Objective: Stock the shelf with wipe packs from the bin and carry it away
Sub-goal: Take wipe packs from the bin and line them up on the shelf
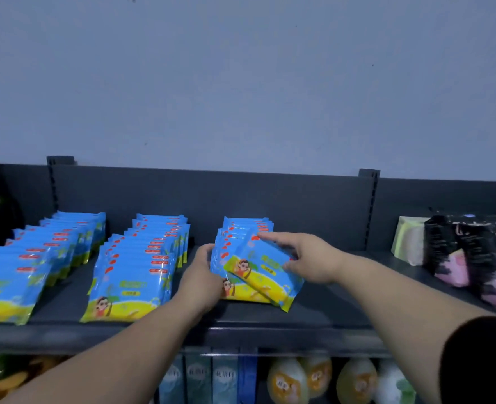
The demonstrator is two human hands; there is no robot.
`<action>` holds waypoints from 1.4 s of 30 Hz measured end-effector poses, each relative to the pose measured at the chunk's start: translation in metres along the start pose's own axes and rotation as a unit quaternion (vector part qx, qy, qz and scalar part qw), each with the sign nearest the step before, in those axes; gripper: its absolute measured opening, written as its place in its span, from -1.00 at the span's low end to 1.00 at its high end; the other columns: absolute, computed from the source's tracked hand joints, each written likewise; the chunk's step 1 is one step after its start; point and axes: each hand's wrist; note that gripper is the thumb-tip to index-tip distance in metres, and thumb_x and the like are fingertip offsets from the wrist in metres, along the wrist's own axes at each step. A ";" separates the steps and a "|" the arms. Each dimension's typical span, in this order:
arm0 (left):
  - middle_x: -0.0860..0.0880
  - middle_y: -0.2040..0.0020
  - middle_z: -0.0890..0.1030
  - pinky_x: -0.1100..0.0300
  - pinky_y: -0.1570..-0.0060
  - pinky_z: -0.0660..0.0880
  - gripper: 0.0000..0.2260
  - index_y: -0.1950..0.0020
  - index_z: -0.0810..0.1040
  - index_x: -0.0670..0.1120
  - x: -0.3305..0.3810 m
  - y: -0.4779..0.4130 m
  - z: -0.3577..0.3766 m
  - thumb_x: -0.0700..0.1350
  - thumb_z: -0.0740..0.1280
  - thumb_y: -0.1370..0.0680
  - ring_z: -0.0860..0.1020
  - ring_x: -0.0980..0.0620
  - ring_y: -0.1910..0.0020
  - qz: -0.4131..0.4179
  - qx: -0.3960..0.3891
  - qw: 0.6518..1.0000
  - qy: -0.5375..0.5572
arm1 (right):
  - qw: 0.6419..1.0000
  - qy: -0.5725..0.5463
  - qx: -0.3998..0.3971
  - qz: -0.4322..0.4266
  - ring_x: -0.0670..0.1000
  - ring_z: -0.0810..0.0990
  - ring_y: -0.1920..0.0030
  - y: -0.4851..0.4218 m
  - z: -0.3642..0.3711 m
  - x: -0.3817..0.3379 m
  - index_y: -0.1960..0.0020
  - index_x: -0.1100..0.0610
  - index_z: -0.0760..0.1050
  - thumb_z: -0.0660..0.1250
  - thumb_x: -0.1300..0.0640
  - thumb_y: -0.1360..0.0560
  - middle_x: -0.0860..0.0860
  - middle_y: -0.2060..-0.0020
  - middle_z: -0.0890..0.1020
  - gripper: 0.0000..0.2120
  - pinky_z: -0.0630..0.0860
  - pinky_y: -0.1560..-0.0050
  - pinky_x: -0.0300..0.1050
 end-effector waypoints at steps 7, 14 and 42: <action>-0.01 -0.21 0.48 0.24 0.00 0.29 -0.58 -0.39 0.31 -0.11 0.011 0.004 0.001 0.05 0.23 -0.59 0.41 0.04 -0.05 -0.022 -0.022 0.996 -0.083 | 0.994 0.080 -0.063 -0.025 -0.08 0.39 -0.27 -0.007 0.019 -0.004 -0.45 -0.33 0.17 0.34 0.29 -0.45 -0.15 -0.42 0.31 -0.22 0.41 -0.24 -0.20; -0.01 -0.38 0.27 0.11 -0.31 0.27 -0.11 -0.53 0.00 0.10 0.002 -0.001 0.006 0.08 0.50 -0.37 0.26 -0.05 -0.39 0.006 -0.049 0.968 -0.244 | 0.988 0.144 -0.053 -0.019 0.02 0.19 -0.44 -0.011 0.030 -0.003 -0.49 -0.27 0.13 0.49 0.07 -0.40 -0.13 -0.47 0.22 -0.19 0.20 -0.45 -0.05; -0.06 -0.57 -0.10 0.03 -0.49 -0.09 -0.25 -0.56 -0.01 0.04 0.015 0.021 0.053 0.27 0.24 -0.50 -0.10 -0.09 -0.54 0.208 -0.043 0.903 -0.373 | 0.973 0.129 0.139 0.135 0.01 0.02 -0.53 0.073 0.026 0.012 -0.54 -0.14 0.07 0.34 -0.07 -0.50 -0.05 -0.55 0.07 -0.29 0.04 -0.51 -0.09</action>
Point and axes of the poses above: each hand's wrist, its own y-axis away from the middle knuckle, its own z-axis out of the palm, x = y × z
